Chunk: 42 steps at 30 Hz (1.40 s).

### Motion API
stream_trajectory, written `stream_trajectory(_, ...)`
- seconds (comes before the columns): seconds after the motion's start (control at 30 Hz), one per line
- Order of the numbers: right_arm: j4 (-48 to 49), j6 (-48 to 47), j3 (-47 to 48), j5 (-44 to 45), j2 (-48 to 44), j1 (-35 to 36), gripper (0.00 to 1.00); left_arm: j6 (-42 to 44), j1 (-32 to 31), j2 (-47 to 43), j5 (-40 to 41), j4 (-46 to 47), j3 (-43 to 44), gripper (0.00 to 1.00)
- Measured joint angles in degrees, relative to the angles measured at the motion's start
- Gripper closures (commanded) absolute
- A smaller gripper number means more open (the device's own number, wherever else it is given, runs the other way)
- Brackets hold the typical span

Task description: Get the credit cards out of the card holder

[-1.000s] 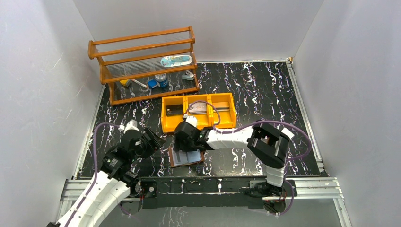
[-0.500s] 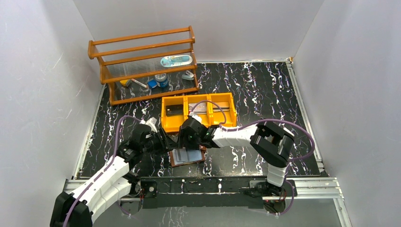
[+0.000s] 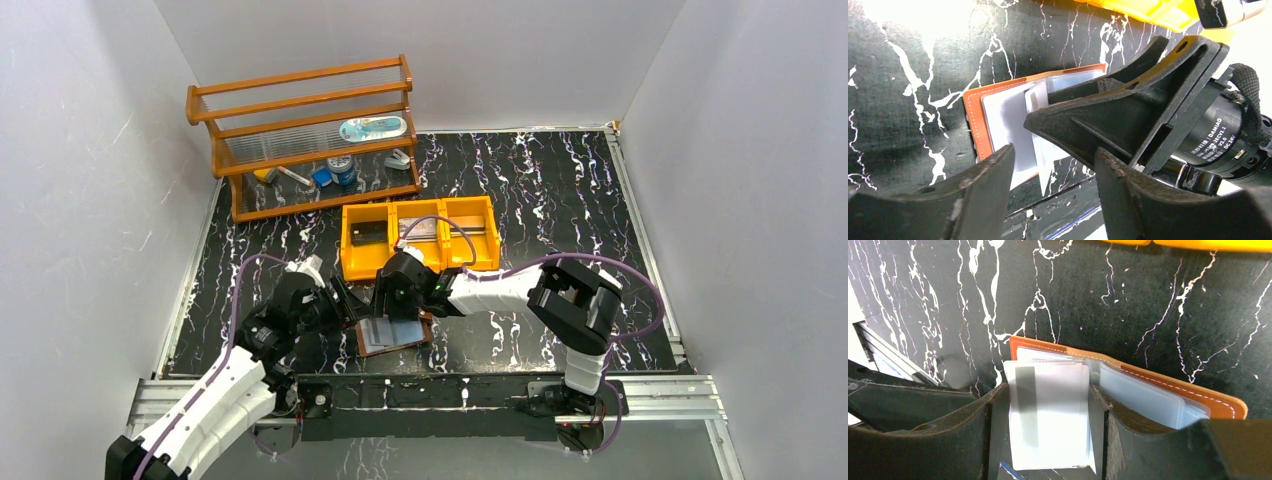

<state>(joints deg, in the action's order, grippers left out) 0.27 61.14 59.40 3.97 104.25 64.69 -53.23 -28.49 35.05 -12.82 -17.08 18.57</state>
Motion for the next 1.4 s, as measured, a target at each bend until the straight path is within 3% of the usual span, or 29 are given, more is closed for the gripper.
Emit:
stream_trajectory(0.17, 0.07, 0.24, -0.04, -0.13, 0.00, -0.07, 0.38, -1.14, -0.07, -2.40, 1.46, -3.23, 0.42, 0.34)
stream_trajectory(0.4, 0.22, 1.88, -0.33, -0.57, -0.04, -0.59, 0.38, -1.22, -0.52, -5.38, 1.22, -7.80, 3.34, 0.38)
stream_trajectory(0.73, 0.70, 3.02, -1.16, -1.11, -0.61, -1.97, 0.37, 0.20, -0.52, 0.66, -5.57, -6.88, 3.41, 0.45)
stream_trajectory(0.93, 0.72, 3.17, -1.18, -1.16, -0.61, -2.12, 0.37, 2.29, -0.76, 8.09, -7.80, -3.45, 3.10, 0.53)
stream_trajectory(1.17, 0.98, 3.17, -1.36, -1.27, -0.63, -2.16, 0.38, 2.43, -0.90, 10.34, -7.98, 5.90, -1.31, 0.67)
stream_trajectory(1.3, 1.70, 3.32, -1.90, -1.64, -0.81, -2.32, 0.37, 2.43, -0.96, 15.10, -9.16, 11.65, -3.02, 0.85)
stream_trajectory(1.4, 1.75, 3.30, -1.92, -1.70, -0.81, -2.34, 0.36, 2.75, -1.01, 17.55, -9.88, 13.94, -3.02, 0.91)
